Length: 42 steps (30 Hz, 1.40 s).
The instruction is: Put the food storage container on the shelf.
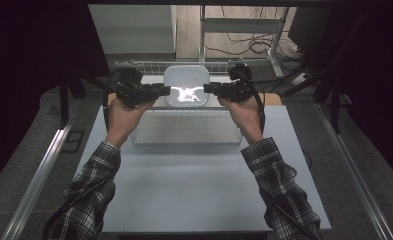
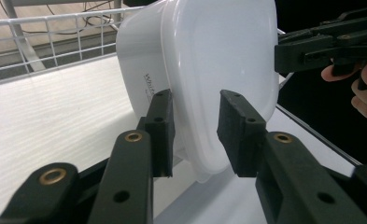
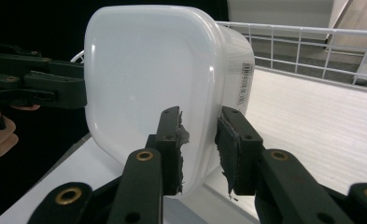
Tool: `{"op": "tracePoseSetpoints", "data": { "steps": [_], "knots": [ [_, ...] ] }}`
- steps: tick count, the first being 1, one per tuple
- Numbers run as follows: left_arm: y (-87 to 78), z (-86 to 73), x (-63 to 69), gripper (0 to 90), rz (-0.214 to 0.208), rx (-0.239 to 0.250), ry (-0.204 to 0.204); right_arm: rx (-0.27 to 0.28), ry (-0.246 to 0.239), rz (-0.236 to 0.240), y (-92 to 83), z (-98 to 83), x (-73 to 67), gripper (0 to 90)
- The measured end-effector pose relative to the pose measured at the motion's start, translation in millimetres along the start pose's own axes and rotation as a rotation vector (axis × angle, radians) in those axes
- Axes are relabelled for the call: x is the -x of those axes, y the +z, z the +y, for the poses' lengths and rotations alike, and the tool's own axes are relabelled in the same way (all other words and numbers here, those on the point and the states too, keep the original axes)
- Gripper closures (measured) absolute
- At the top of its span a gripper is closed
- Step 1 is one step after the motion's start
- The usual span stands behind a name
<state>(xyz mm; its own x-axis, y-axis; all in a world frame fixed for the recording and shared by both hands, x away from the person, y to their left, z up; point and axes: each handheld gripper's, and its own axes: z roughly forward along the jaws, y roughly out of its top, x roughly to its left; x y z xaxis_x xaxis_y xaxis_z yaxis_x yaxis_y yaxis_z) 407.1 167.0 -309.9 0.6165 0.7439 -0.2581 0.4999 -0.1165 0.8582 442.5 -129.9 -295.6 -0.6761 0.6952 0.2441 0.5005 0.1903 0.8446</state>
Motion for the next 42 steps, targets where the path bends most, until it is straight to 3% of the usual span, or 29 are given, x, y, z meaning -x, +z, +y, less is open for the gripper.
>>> {"op": "tracePoseSetpoints", "data": {
  "steps": [7, 16, 19, 22, 23, 25, 30, 31, 34, 35, 36, 38, 40, 41, 42],
  "knots": [
    [6.8, 5.3, -4.6, 63.9, 0.025, -0.012, -0.005, -0.01, -0.029, -0.038, 8.3, 6.7, -0.5, 64.7],
    [15.5, 10.8, -13.2, 62.1, 0.021, -0.014, -0.052, -0.013, 0.003, -0.034, 18.4, 11.9, 6.9, 59.0],
    [18.8, 13.4, -14.9, 59.5, 0.025, -0.019, -0.066, -0.01, -0.009, -0.064, 20.4, 13.0, 7.2, 56.3],
    [20.3, 15.2, -15.9, 56.6, 0.059, -0.023, -0.048, -0.003, -0.017, -0.078, 22.4, 13.4, 7.5, 55.3],
    [21.8, 17.9, -16.2, 56.6, 0.099, -0.027, -0.032, -0.003, -0.022, -0.095, 23.2, 13.7, 6.6, 55.0],
    [23.9, 20.8, -16.5, 56.6, 0.111, -0.03, -0.032, 0.007, -0.044, -0.126, 24.6, 14.2, 5.5, 55.4],
    [28.2, 25.7, -16.8, 56.2, 0.144, -0.037, -0.022, 0.013, -0.05, -0.144, 27.3, 15.9, 5.3, 56.1],
    [31.1, 27.4, -16.6, 55.3, 0.167, -0.035, -0.011, 0.016, -0.052, -0.154, 28.6, 16.3, 5.6, 55.7],
    [33.1, 29.6, -17.0, 49.1, 0.191, -0.039, -0.003, 0.018, -0.049, -0.159, 29.6, 16.9, 6.5, 53.2],
    [33.8, 30.9, -15.0, 46.7, 0.227, -0.043, 0.015, 0.019, -0.046, -0.167, 30.3, 17.6, 7.6, 51.2],
    [33.8, 30.6, -13.9, 44.4, 0.236, -0.04, 0.026, 0.018, -0.049, -0.173, 30.2, 18.1, 7.6, 50.0],
    [33.3, 30.2, -13.3, 41.9, 0.233, -0.04, 0.033, 0.017, -0.055, -0.182, 29.7, 18.4, 7.0, 47.6],
    [31.4, 29.5, -12.2, 35.0, 0.217, -0.038, 0.039, 0.022, -0.057, -0.162, 26.2, 20.3, 6.0, 39.4],
    [29.2, 29.1, -11.4, 33.1, 0.178, -0.045, 0.038, 0.015, -0.051, -0.149, 25.0, 21.0, 5.8, 35.7],
    [29.2, 29.1, -11.4, 31.4, 0.178, -0.045, 0.038, 0.015, -0.051, -0.149, 25.0, 21.0, 5.8, 35.7]
  ]
}}
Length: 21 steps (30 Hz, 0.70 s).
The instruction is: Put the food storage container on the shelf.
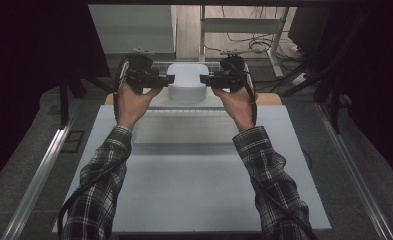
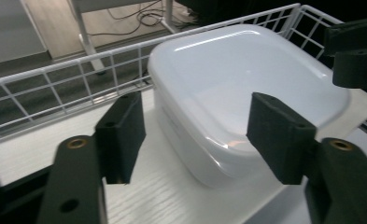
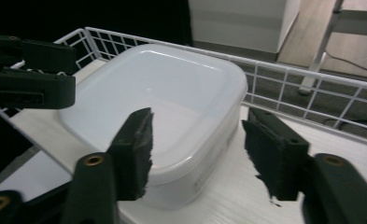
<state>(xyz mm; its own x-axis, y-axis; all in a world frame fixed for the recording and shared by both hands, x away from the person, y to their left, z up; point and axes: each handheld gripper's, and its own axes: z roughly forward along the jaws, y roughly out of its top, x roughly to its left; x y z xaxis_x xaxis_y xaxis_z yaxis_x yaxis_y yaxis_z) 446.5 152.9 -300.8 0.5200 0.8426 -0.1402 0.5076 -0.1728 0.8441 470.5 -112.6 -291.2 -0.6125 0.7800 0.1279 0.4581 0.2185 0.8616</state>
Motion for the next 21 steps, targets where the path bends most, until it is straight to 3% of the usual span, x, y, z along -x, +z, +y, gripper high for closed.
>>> {"op": "tracePoseSetpoints", "data": {
  "steps": [1, 8, 13, 15, 20, 21],
  "knots": [
    [-2.8, 0.4, 1.1, 29.5, -0.025, -0.02, 0.014, -0.025, -0.003, 0.028, -1.7, 1.4, -0.5, 29.0],
    [-16.6, 1.9, 8.0, 18.0, -0.102, -0.033, 0.045, -0.046, -0.057, 0.051, -5.7, 1.8, -8.4, 10.6],
    [-21.2, -1.3, 15.1, 11.0, -0.095, -0.057, 0.075, -0.046, -0.092, 0.058, -9.6, -3.8, -14.5, 6.3],
    [-24.9, -5.5, 17.5, 9.9, -0.121, -0.061, 0.085, -0.05, -0.101, 0.063, -11.6, -7.7, -15.8, 5.5],
    [-28.5, -11.7, 18.3, 7.5, -0.135, -0.057, 0.103, -0.065, -0.122, 0.071, -12.4, -16.2, -17.3, 4.1],
    [-29.7, -15.6, 19.2, 6.8, -0.136, -0.048, 0.123, -0.068, -0.137, 0.068, -12.9, -20.1, -17.8, 3.8]
  ]
}}
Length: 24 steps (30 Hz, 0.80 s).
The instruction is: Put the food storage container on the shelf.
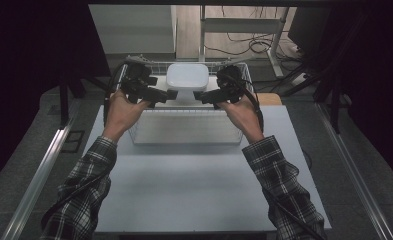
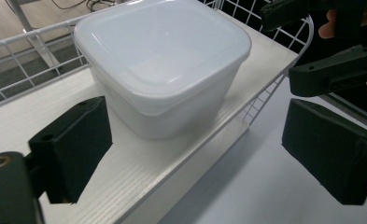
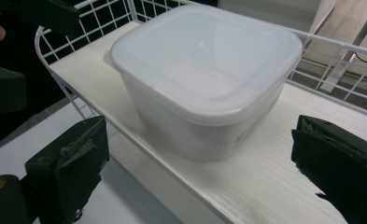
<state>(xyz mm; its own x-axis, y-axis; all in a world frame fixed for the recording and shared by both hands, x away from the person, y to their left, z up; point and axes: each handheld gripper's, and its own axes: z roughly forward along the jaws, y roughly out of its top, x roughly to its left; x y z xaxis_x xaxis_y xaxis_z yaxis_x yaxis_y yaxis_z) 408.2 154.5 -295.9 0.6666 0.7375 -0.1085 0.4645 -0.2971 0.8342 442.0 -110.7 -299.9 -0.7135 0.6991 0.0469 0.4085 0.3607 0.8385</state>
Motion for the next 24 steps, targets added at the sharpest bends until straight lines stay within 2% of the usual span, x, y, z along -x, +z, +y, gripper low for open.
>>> {"op": "tracePoseSetpoints", "data": {
  "steps": [5, 13, 16, 19, 24],
  "knots": [
    [0.6, -11.9, 4.7, 4.6, -0.001, 0.009, 0.051, 0.01, -0.026, 0.001, -3.6, -8.5, -2.5, 3.0],
    [-1.4, -34.1, 14.4, 1.5, -0.036, -0.004, 0.074, 0.027, -0.059, 0.01, -13.7, -25.7, -5.6, 2.5],
    [-4.4, -41.8, 17.2, 1.0, -0.046, 0.008, 0.072, 0.025, -0.071, 0.015, -16.7, -32.1, -7.7, 2.5],
    [-6.0, -50.4, 20.0, 0.4, -0.067, 0.027, 0.067, 0.02, -0.098, 0.014, -18.9, -37.2, -12.4, 2.2],
    [-6.7, -64.7, 26.7, 0.0, -0.072, 0.022, 0.092, 0.01, -0.136, 0.011, -19.8, -47.5, -21.6, 1.4]
  ]
}}
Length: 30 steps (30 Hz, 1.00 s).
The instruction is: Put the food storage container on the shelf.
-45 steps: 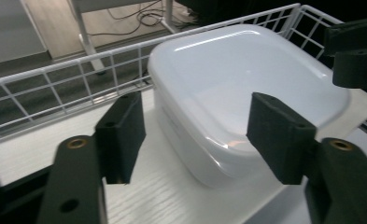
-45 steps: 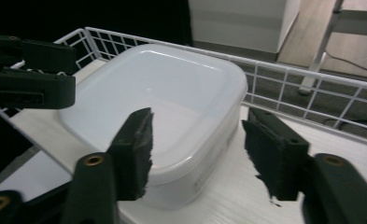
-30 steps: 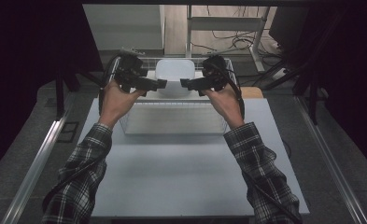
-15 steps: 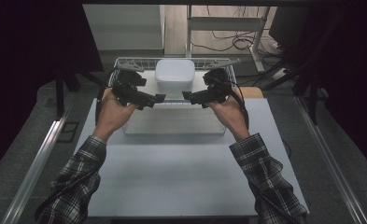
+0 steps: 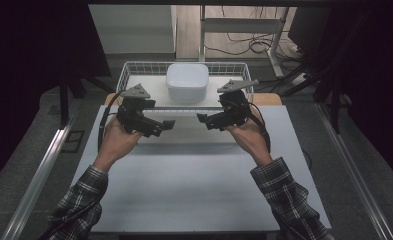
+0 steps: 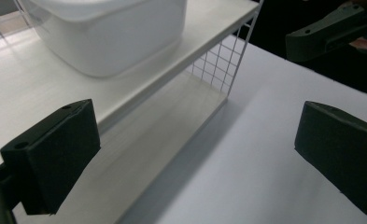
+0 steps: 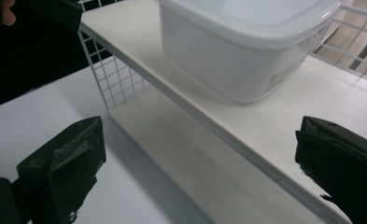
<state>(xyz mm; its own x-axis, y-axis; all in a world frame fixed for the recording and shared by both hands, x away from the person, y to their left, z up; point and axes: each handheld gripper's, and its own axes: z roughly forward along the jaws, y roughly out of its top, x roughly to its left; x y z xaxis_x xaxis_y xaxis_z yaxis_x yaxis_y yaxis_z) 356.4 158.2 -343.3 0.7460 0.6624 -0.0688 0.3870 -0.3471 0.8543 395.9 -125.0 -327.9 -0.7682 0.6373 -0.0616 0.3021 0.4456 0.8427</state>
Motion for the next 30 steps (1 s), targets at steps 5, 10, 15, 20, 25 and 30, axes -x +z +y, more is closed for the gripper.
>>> {"op": "tracePoseSetpoints", "data": {
  "steps": [5, 10, 15, 20, 25, 30],
  "knots": [
    [1.1, -15.6, 6.3, 0.1, -0.011, 0.005, -0.005, 0.004, -0.002, 0.02, -0.3, -9.7, -8.3, 0.3],
    [5.3, -29.5, 11.3, 0.6, -0.012, 0.005, -0.007, 0.006, -0.015, 0.03, 0.6, -20.8, -16.4, 0.0],
    [12.7, -47.0, 18.0, 0.6, 0.003, -0.013, 0.004, 0.004, -0.027, 0.041, 2.4, -32.4, -23.7, 0.0],
    [17.5, -59.3, 21.0, 0.7, 0.007, -0.015, 0.001, 0.005, -0.023, 0.05, 4.6, -44.5, -29.4, 0.0],
    [21.7, -72.4, 24.0, 1.3, -0.01, 0.0, -0.023, 0.004, -0.024, 0.058, 9.3, -58.6, -35.7, 0.0],
    [28.0, -88.3, 27.1, 1.5, -0.017, -0.002, -0.044, -0.003, -0.022, 0.049, 13.4, -72.9, -41.5, 0.0]
  ]
}}
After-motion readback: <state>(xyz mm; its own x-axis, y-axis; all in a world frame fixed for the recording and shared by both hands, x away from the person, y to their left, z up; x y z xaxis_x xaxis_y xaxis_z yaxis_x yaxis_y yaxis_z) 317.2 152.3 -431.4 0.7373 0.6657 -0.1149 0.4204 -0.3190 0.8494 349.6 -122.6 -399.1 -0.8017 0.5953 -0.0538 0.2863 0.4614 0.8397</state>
